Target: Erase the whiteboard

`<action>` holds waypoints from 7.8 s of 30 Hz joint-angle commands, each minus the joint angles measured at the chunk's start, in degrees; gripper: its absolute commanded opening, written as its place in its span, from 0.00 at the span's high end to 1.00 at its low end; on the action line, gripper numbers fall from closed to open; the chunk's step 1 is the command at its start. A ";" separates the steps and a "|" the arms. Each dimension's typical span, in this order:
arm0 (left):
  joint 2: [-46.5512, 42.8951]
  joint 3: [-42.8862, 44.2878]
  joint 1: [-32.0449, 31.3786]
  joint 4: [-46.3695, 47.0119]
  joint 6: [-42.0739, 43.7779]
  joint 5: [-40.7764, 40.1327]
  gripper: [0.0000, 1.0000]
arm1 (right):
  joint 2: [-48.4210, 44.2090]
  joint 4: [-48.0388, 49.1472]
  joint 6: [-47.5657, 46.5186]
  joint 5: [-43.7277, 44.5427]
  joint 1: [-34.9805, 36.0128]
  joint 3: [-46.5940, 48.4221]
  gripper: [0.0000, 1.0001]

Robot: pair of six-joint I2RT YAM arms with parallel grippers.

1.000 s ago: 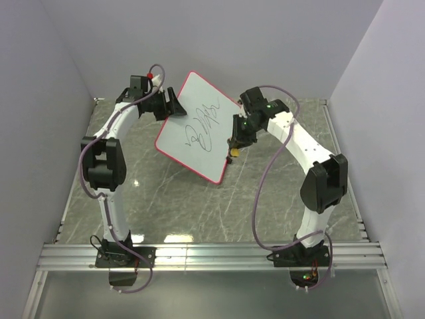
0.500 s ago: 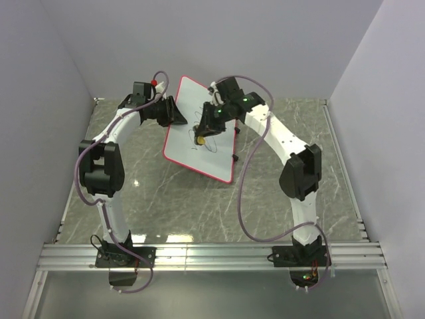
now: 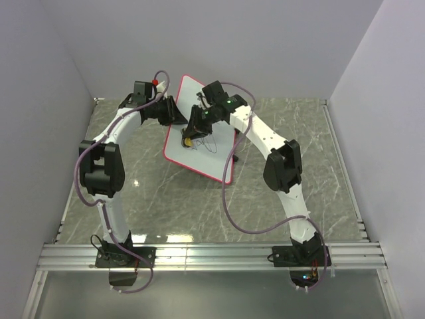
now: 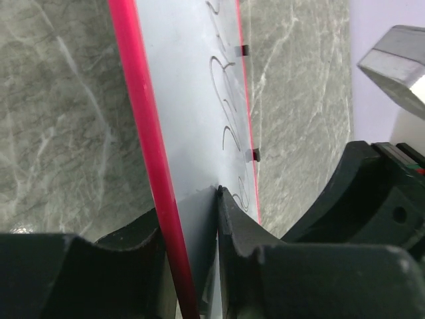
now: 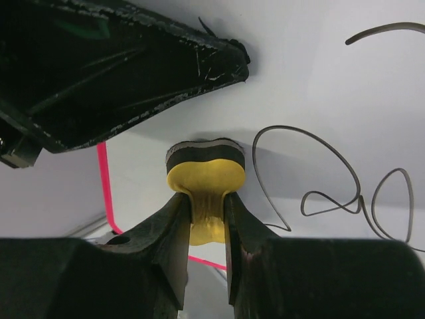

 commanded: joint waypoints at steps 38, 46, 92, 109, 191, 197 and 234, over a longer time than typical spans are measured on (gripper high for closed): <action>-2.07 -3.12 -0.56 -5.55 5.51 -6.75 1.00 | 0.44 -13.75 -5.66 13.67 4.38 4.99 1.00; -3.03 -3.74 -0.56 -5.55 5.51 -7.19 1.00 | 1.67 -12.96 -5.49 11.29 4.57 5.88 1.00; 0.92 -3.22 -6.89 -8.19 8.85 -1.12 1.00 | 7.65 -1.81 4.27 -8.48 -1.32 14.76 1.00; -0.92 -4.53 -11.19 -8.63 8.50 -0.77 1.00 | 14.94 -9.35 2.52 9.35 -15.48 14.59 1.00; 3.90 -1.02 -16.56 -12.23 11.13 2.04 1.00 | 13.89 -10.42 -3.47 17.10 -14.34 11.58 1.00; 5.22 0.12 -17.87 -12.85 11.66 3.36 1.00 | 9.94 0.62 2.41 6.75 -12.58 12.56 1.00; 5.40 0.65 -19.72 -14.96 13.77 1.69 1.00 | 11.34 -0.23 3.04 20.45 -18.55 2.71 1.00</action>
